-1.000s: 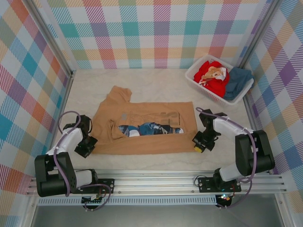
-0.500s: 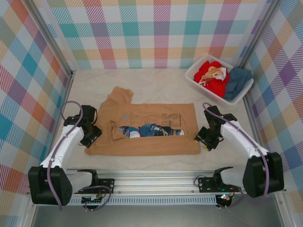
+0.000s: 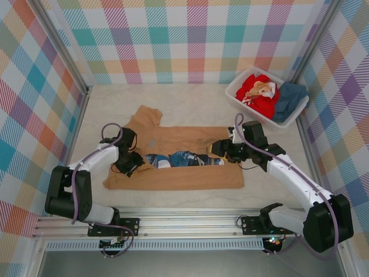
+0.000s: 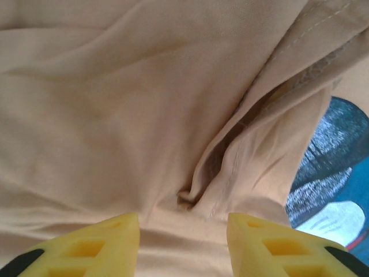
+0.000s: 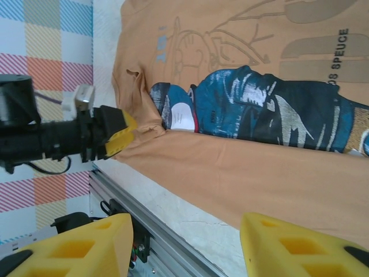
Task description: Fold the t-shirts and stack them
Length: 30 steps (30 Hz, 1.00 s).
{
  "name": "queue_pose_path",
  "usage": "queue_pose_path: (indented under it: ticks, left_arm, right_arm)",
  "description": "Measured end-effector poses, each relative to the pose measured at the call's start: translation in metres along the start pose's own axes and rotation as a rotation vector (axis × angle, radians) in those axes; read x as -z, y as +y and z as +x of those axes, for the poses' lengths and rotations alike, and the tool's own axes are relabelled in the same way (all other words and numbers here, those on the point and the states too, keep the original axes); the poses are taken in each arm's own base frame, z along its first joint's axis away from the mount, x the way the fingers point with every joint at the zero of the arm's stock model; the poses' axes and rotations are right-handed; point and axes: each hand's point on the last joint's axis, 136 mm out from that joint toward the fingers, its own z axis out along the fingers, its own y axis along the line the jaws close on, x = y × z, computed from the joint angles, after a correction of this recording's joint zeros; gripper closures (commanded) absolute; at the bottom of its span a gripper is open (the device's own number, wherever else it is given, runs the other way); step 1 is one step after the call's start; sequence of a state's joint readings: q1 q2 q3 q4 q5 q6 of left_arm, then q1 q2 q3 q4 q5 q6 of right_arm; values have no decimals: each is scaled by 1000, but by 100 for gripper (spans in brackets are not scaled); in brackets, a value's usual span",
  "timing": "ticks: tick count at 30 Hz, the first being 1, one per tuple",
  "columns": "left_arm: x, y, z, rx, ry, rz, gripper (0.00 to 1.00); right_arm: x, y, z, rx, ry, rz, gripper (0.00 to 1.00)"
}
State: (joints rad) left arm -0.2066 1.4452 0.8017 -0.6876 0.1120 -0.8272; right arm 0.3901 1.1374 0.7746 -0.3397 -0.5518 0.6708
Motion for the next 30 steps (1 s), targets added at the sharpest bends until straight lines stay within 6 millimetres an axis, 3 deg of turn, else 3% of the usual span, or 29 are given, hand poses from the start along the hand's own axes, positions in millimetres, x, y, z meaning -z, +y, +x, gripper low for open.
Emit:
queue_pose_path:
  ticks: [9,18,25,30]
  left_arm:
    - [-12,-11,-9,-30,-8,12,78]
    - [-9,-25,-6,-72,-15,31,99]
    - [6,-56,-15,-107,-47,75,99]
    - [-1,-66,-20,-123,-17,29,95]
  right_arm:
    - [-1,3,0,7,2,-11,53]
    - [-5,-2,1,-7,15,1,61]
    - [-10,-8,1,-24,31,15,63]
    - [-13,-12,2,-34,41,25,64]
